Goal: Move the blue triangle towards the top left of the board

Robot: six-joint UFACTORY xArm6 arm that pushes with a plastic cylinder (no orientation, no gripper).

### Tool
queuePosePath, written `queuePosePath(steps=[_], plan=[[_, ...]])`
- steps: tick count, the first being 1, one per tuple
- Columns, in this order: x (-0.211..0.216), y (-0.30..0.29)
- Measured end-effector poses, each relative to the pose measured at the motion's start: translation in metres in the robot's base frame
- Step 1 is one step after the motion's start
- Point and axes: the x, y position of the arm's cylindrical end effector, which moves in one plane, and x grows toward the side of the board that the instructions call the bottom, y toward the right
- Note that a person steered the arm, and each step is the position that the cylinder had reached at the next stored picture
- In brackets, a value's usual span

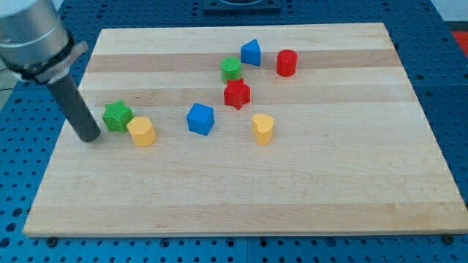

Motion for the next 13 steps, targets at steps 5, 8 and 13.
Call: queuePosePath(steps=[5,8,13], plan=[[-0.094,0.139],[-0.209,0.183],[-0.182,0.287]])
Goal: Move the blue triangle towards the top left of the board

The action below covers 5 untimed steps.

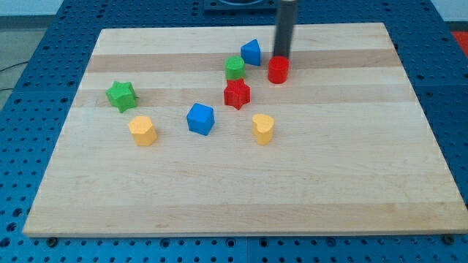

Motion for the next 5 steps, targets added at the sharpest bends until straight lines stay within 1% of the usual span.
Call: queuePosePath(steps=[2,3,4,5], plan=[[-0.004,-0.071],[-0.006,-0.136],[-0.006,-0.079],[-0.020,-0.021]])
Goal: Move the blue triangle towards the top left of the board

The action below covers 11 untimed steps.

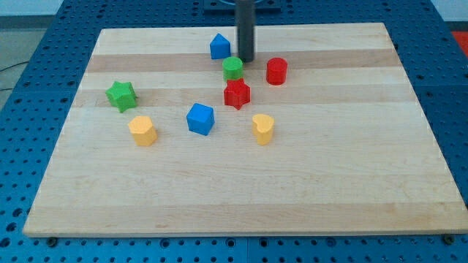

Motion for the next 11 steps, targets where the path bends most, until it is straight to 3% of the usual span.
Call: queuePosePath(steps=[1,2,3,4,5,7,8,9,10,11], plan=[[-0.032,-0.025],[-0.032,-0.100],[-0.032,-0.099],[-0.030,-0.050],[-0.008,-0.070],[0.010,-0.188],[0.009,-0.197],[0.009,-0.124],[-0.005,-0.091],[-0.026,-0.145]])
